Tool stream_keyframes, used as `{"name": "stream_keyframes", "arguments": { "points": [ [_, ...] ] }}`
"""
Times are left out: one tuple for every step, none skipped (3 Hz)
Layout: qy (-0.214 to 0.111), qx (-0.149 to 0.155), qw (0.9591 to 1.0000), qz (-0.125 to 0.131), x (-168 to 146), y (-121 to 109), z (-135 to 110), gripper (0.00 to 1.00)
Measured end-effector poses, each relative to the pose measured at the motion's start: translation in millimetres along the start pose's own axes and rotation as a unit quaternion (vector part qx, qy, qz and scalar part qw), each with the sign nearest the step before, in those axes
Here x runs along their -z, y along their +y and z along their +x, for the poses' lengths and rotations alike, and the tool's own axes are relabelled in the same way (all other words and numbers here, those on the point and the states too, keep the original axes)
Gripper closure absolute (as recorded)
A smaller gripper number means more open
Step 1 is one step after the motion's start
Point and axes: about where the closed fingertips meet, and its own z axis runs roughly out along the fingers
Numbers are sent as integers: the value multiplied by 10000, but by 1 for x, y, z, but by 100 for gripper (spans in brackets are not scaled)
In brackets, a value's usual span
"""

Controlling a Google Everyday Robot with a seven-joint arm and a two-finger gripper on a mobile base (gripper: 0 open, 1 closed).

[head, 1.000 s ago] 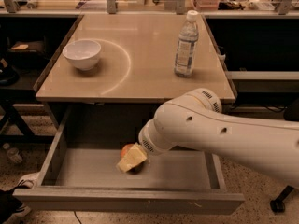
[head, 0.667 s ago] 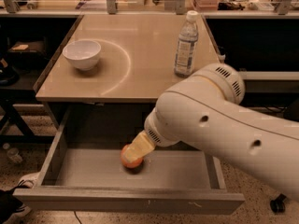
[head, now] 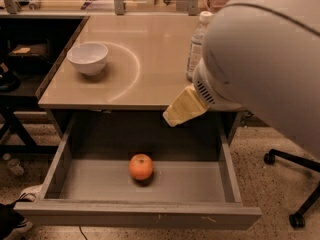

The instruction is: Place orange into top drawer

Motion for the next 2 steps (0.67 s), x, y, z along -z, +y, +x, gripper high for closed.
{"name": "stream_keyframes", "arguments": {
  "points": [
    [-99,10,9999,41,10,0,-6,0],
    [-190,-182,9997,18,14,8,-4,0]
  ]
}}
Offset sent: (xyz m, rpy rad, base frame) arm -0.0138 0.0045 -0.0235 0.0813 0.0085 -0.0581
